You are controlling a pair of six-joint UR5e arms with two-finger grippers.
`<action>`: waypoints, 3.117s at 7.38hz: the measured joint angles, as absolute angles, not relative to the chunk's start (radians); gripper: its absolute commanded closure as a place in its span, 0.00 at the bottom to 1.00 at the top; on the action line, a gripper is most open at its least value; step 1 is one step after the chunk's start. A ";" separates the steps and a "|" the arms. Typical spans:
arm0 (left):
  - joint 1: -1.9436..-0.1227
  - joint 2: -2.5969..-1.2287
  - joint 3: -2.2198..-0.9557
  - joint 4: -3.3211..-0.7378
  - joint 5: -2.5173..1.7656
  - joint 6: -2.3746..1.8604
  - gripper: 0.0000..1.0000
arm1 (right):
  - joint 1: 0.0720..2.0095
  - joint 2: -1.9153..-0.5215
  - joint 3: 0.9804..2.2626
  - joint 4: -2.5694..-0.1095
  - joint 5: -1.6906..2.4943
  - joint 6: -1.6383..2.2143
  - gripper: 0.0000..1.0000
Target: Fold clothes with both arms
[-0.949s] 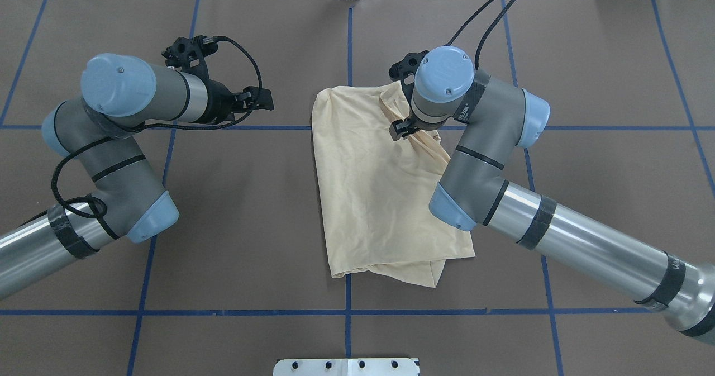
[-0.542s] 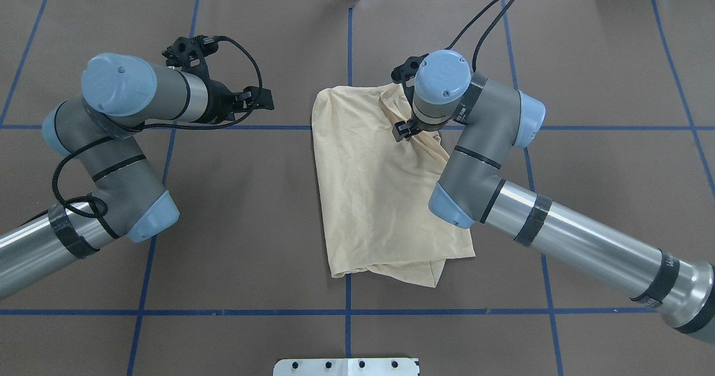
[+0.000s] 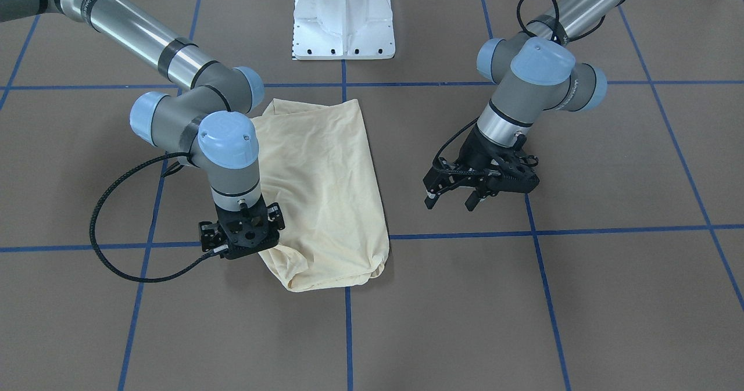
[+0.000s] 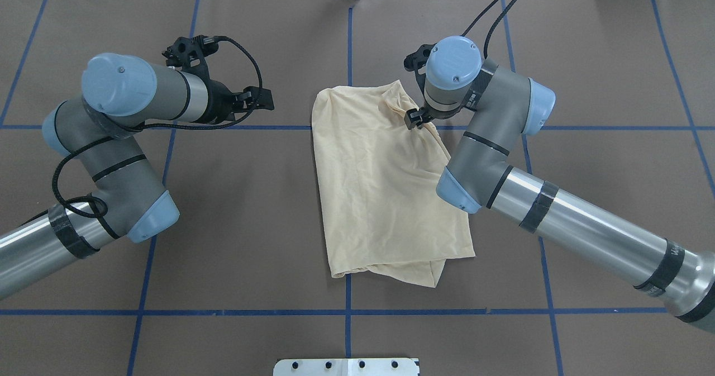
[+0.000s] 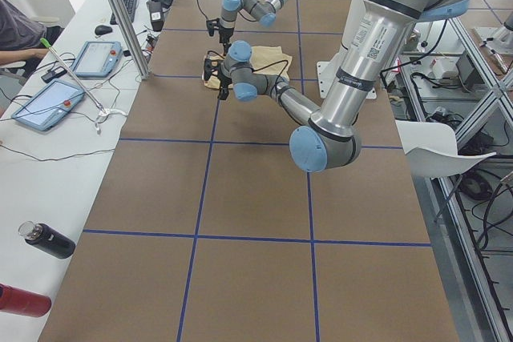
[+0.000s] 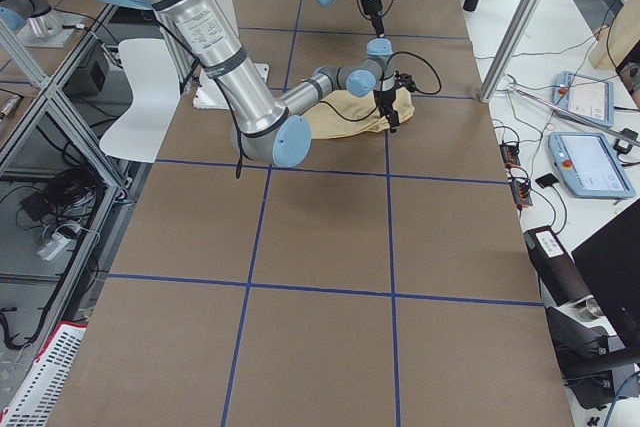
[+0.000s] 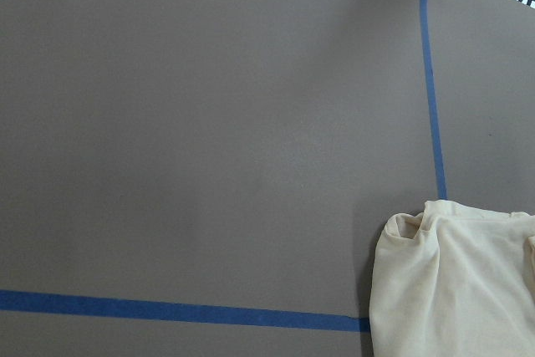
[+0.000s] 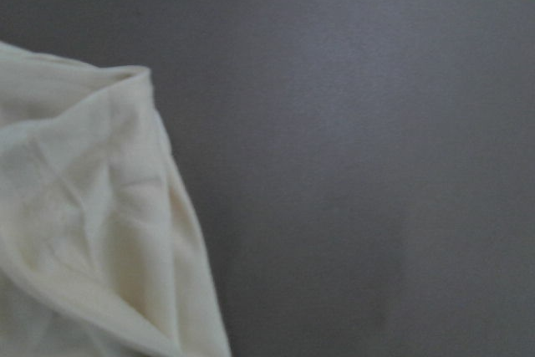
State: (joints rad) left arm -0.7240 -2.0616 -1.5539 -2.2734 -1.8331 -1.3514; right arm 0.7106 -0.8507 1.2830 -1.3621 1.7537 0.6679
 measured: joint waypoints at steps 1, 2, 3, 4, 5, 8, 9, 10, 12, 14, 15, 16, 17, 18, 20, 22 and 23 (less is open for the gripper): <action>-0.724 -2.062 -1.554 -2.273 -1.833 -1.352 0.00 | 0.739 -0.855 1.266 -1.362 1.754 0.638 0.00; -0.724 -2.062 -1.554 -2.273 -1.833 -1.353 0.00 | 0.768 -0.859 1.250 -1.362 1.756 0.603 0.00; -0.724 -2.063 -1.556 -2.272 -1.833 -1.354 0.00 | 0.798 -0.859 1.241 -1.362 1.762 0.570 0.00; -0.724 -2.063 -1.560 -2.270 -1.833 -1.355 0.00 | 0.824 -0.854 1.238 -1.363 1.781 0.547 0.00; -0.724 -2.063 -1.563 -2.269 -1.833 -1.355 0.00 | 0.842 -0.841 1.238 -1.362 1.805 0.537 0.00; -0.727 -2.057 -1.594 -2.275 -1.834 -1.347 0.00 | 0.848 -0.801 1.243 -1.360 1.872 0.543 0.00; -0.729 -2.055 -1.614 -2.275 -1.834 -1.344 0.00 | 0.844 -0.796 1.247 -1.359 1.898 0.546 0.00; -0.731 -2.054 -1.631 -2.272 -1.833 -1.342 0.00 | 0.827 -0.793 1.251 -1.345 1.912 0.564 0.00; -0.735 -2.053 -1.657 -2.268 -1.830 -1.341 0.00 | 0.777 -0.781 1.242 -1.285 1.914 0.635 0.00; -0.738 -2.051 -1.671 -2.265 -1.829 -1.342 0.00 | 0.743 -0.735 1.205 -1.267 1.900 0.668 0.00; -0.739 -2.051 -1.674 -2.264 -1.829 -1.342 0.00 | 0.731 -0.718 1.182 -1.258 1.888 0.671 0.00; -0.739 -2.051 -1.675 -2.264 -1.829 -1.344 0.00 | 0.724 -0.713 1.167 -1.246 1.880 0.672 0.00; -0.739 -2.051 -1.675 -2.264 -1.829 -1.345 0.00 | 0.721 -0.714 1.157 -1.236 1.875 0.671 0.00; -0.738 -2.051 -1.675 -2.264 -1.829 -1.345 0.00 | 0.721 -0.718 1.152 -1.232 1.872 0.670 0.00; -0.737 -2.053 -1.676 -2.264 -1.829 -1.349 0.00 | 0.721 -0.729 1.145 -1.231 1.868 0.666 0.00; -0.736 -2.056 -1.677 -2.264 -1.829 -1.351 0.00 | 0.723 -0.740 1.144 -1.230 1.863 0.663 0.00; -0.736 -2.058 -1.678 -2.264 -1.829 -1.351 0.00 | 0.726 -0.743 1.143 -1.230 1.859 0.660 0.00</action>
